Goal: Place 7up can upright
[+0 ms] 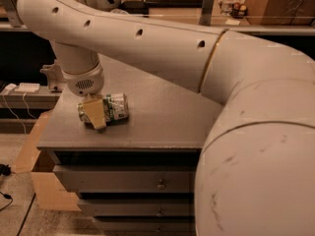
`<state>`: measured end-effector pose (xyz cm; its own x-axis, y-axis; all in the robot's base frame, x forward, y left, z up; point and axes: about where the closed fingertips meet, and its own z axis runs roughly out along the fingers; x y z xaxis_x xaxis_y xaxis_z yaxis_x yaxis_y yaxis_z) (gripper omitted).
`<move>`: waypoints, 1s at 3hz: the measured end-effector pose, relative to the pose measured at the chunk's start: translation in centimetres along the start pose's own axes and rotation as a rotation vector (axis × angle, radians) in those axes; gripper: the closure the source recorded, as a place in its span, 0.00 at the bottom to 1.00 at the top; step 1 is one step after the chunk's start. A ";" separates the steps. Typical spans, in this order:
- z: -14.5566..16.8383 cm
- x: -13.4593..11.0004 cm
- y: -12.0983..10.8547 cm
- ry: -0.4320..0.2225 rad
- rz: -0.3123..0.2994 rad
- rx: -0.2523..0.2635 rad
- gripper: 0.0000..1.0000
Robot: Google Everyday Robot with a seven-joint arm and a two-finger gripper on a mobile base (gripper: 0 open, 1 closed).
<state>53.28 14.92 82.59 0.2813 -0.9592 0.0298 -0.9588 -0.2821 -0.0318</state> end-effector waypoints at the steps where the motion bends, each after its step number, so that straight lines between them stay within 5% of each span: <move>1: -0.3 0.0 0.0 0.000 0.000 0.000 0.96; 3: -4.4 -0.1 -1.5 -0.009 -0.046 0.091 1.00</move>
Offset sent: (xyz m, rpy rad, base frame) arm 0.0078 -0.0022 0.0518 -0.0190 -0.0738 0.0594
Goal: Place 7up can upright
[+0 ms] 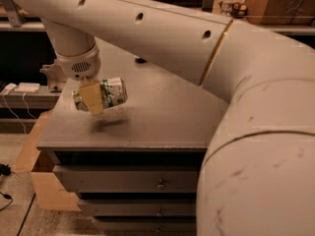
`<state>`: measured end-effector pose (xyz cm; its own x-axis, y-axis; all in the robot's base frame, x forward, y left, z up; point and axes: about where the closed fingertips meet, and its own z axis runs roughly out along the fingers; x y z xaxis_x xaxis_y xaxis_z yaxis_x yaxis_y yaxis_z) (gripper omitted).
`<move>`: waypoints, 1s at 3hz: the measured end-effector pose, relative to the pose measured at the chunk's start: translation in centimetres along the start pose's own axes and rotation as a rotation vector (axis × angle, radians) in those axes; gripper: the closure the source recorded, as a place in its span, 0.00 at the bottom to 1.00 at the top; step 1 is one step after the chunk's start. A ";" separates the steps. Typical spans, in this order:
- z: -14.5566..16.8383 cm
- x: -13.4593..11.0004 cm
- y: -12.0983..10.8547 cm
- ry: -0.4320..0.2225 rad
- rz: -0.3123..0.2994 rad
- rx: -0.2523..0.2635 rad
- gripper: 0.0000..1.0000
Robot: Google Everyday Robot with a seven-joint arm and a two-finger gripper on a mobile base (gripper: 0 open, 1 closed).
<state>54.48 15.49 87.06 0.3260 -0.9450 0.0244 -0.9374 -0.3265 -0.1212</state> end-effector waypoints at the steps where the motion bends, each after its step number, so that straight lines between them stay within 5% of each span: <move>1: -2.0 -0.4 -0.8 -0.106 -0.016 0.039 1.00; 3: -5.7 -1.0 -1.2 -0.414 0.005 0.026 1.00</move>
Offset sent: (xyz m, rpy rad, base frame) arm -0.0041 0.0117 0.0758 0.4357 0.1081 0.0619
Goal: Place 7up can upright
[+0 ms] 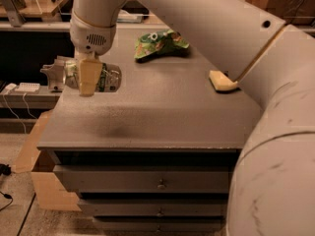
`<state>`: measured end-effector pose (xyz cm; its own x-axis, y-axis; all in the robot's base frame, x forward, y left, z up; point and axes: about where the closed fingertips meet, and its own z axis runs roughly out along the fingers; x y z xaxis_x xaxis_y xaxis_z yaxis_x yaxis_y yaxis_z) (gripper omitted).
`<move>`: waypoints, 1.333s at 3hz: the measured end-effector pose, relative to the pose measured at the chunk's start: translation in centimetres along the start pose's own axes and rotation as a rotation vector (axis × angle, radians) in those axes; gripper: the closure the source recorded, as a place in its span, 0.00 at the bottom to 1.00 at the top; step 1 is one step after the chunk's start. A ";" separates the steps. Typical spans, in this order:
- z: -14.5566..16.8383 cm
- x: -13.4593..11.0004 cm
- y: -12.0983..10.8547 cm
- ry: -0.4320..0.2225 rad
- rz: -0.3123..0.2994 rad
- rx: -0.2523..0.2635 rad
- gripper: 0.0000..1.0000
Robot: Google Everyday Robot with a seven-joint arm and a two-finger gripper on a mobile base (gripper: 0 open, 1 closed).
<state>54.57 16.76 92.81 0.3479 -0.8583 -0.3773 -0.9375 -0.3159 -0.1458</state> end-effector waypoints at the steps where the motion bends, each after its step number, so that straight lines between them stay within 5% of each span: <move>1: -0.9 -0.5 0.0 -0.170 0.039 -0.024 1.00; 2: -1.8 -1.1 0.3 -0.313 0.083 -0.016 1.00; 3: -2.8 -1.4 0.4 -0.427 0.094 0.051 1.00; 4: -3.0 -1.4 0.1 -0.440 0.099 0.066 1.00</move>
Offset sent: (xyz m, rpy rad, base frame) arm -0.0064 -0.0039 0.0362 0.4984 0.2045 -0.0817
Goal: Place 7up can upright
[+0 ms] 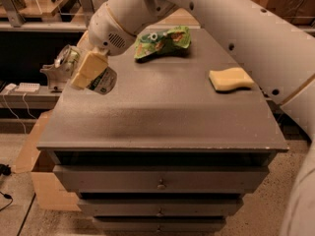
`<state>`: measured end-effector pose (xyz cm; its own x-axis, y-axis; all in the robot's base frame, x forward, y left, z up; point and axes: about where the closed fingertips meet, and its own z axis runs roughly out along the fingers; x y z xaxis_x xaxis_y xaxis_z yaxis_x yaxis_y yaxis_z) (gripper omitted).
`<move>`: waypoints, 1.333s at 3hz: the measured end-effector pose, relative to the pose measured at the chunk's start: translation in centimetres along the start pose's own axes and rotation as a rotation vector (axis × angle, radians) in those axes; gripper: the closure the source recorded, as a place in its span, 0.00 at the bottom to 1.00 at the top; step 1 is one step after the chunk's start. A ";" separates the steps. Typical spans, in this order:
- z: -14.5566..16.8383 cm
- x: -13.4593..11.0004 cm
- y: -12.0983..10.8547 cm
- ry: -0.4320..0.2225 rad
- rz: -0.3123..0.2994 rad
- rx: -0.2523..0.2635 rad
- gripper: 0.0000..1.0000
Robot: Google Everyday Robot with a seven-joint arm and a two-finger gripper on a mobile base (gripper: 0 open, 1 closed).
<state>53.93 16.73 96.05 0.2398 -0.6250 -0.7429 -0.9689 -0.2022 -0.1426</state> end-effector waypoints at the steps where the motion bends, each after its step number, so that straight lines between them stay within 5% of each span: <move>1: 0.0 0.0 0.0 0.001 0.000 -0.002 1.00; 2: 0.4 0.1 -0.1 -0.029 0.028 0.043 1.00; 4: 2.9 2.0 1.8 -0.255 0.145 0.173 1.00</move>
Offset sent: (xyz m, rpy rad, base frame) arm 0.0193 0.0018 -0.0175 0.3068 -0.0076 -0.3843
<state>52.48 17.28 92.40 0.0968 -0.4246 -0.9002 -0.9931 0.0195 -0.1160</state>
